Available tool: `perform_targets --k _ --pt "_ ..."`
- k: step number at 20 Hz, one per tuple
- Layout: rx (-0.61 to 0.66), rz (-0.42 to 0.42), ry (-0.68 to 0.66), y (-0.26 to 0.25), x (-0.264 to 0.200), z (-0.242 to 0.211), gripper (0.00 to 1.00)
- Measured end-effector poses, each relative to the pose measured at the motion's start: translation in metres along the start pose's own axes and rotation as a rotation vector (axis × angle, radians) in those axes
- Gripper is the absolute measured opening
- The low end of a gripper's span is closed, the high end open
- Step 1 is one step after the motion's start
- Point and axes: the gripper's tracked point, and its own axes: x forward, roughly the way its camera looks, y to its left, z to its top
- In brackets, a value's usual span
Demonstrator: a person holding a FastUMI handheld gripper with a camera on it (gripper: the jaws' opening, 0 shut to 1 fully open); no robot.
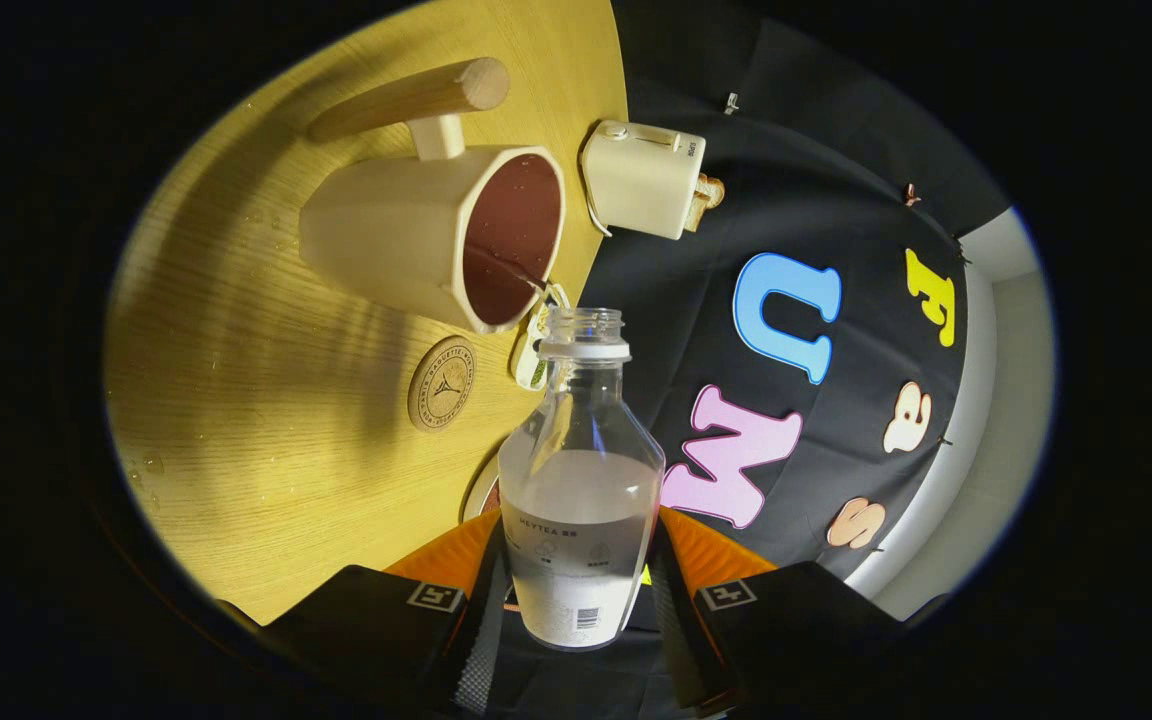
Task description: Take the bottle from table, then pour the juice into the cup, finally place the bottle on the coaster
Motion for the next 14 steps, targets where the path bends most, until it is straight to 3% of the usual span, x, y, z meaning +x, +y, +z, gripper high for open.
perform_targets --k 14 --pt "-0.05 -0.029 -0.033 -0.012 0.0 0.008 0.7"
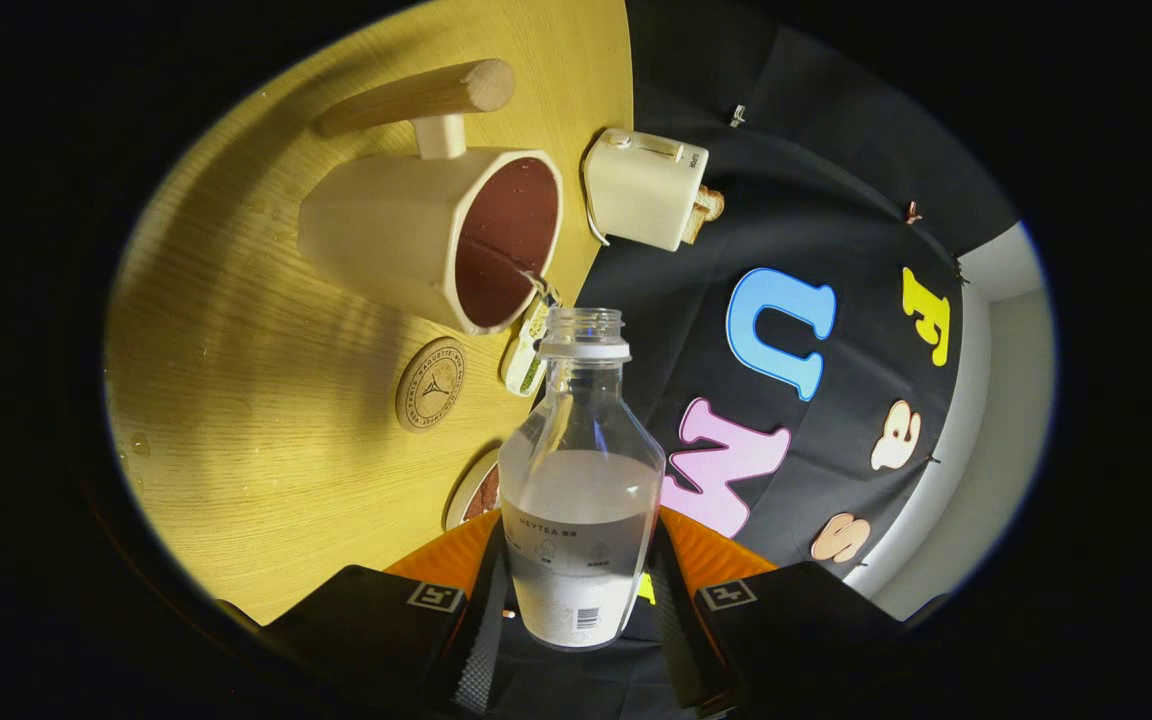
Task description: Take the bottle from table, then pour the juice into the cup, finally place the bottle on the coaster
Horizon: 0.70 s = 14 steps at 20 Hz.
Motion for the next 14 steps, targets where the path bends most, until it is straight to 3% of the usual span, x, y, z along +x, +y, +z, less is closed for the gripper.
perform_targets --k 14 --pt "-0.07 -0.019 -0.027 -0.0092 0.0049 0.0036 0.7"
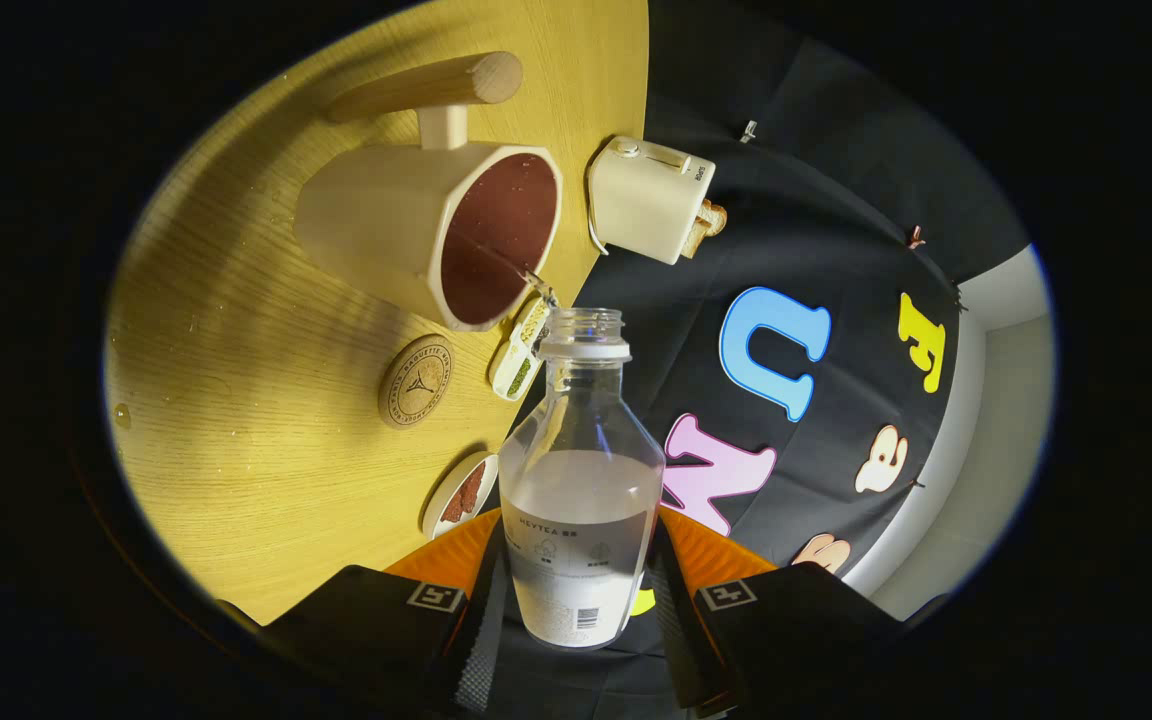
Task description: Take the bottle from table, then pour the juice into the cup, finally place the bottle on the coaster
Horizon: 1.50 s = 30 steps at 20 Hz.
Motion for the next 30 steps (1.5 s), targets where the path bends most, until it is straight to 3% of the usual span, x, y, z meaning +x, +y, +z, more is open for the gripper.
perform_targets --k 30 --pt "-0.256 -0.077 -0.145 -0.018 -0.001 0.026 0.7"
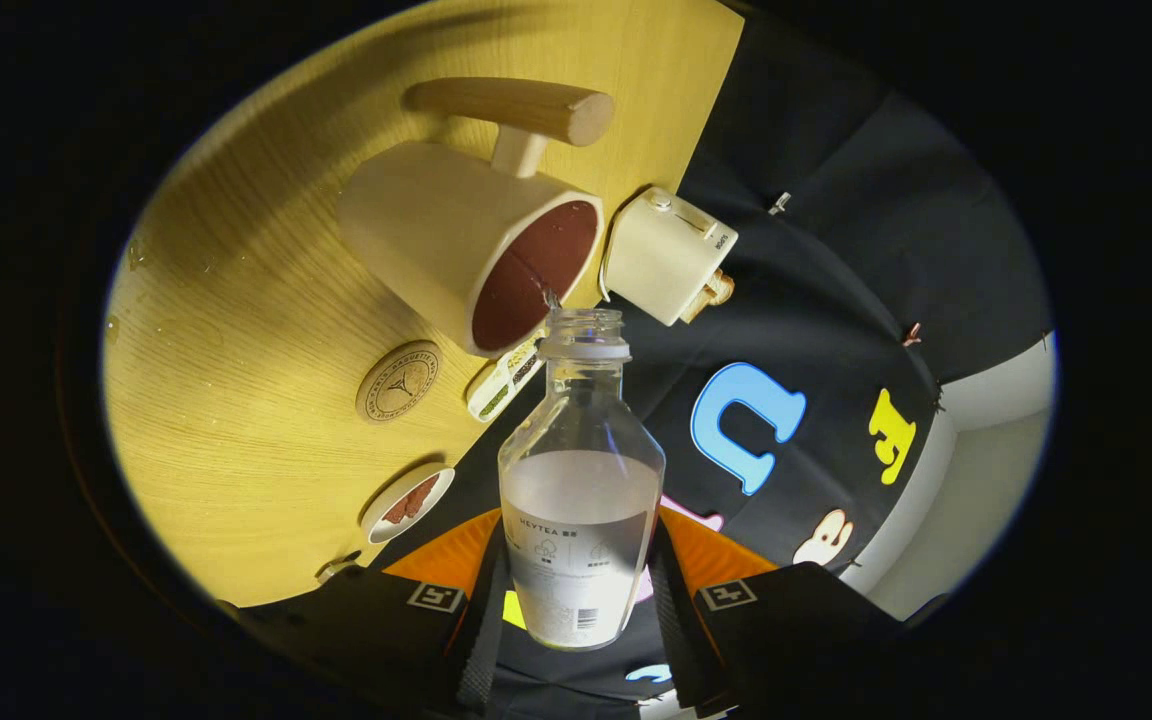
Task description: Take the bottle from table, then pour the juice into the cup, finally place the bottle on the coaster
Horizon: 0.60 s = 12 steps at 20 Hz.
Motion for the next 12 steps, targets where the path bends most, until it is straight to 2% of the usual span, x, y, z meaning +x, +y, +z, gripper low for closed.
perform_targets --k 12 --pt "-0.128 -0.025 -0.014 -0.013 0.007 -0.003 0.7"
